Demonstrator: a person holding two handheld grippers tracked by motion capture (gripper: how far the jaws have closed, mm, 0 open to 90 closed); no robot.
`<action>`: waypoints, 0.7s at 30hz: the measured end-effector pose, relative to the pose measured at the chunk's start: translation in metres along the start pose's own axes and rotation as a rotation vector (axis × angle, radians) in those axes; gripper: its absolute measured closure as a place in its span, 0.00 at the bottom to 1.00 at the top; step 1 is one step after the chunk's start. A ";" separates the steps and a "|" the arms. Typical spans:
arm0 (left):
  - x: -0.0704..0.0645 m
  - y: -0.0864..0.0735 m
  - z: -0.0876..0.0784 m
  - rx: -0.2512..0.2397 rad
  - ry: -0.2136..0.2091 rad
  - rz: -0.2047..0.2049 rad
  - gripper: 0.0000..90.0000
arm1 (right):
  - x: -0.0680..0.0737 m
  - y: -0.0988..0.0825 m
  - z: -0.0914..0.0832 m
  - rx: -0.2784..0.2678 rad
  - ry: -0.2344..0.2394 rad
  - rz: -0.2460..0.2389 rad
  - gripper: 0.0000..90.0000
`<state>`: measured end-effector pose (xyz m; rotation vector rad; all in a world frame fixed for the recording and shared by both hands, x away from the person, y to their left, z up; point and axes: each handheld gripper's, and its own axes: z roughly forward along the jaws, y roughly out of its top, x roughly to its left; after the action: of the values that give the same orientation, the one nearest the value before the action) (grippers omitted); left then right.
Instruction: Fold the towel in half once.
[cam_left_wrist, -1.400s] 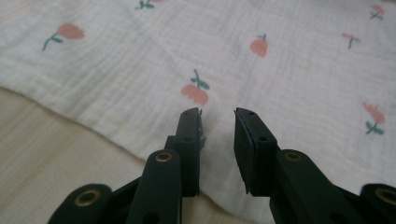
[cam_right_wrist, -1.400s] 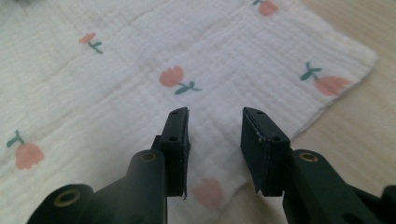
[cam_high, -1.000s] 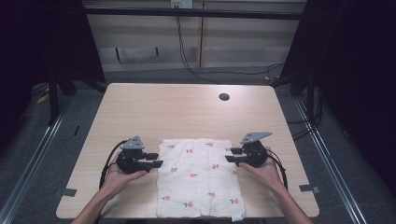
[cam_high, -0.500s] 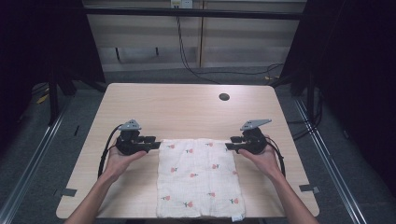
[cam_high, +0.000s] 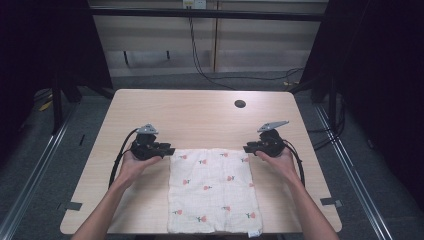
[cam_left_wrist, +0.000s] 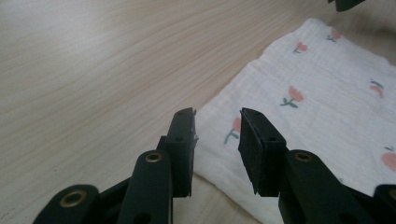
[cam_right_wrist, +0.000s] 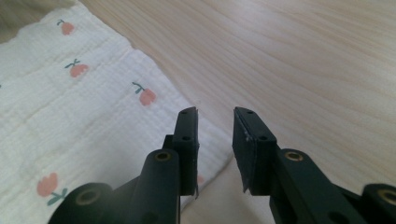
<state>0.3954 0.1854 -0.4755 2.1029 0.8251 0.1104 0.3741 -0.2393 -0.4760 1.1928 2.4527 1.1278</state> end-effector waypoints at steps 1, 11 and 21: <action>0.002 -0.001 0.002 0.004 -0.003 -0.009 0.73 | -0.001 0.000 0.003 0.001 0.002 0.001 0.79; 0.011 -0.008 0.012 0.031 0.007 -0.034 0.68 | -0.007 -0.005 0.013 0.010 -0.003 0.024 0.74; 0.011 -0.008 0.016 0.045 0.022 -0.027 0.66 | -0.001 -0.008 0.029 0.038 0.004 -0.005 0.76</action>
<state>0.4058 0.1837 -0.4938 2.1353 0.8760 0.1021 0.3828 -0.2272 -0.5019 1.1952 2.4900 1.0880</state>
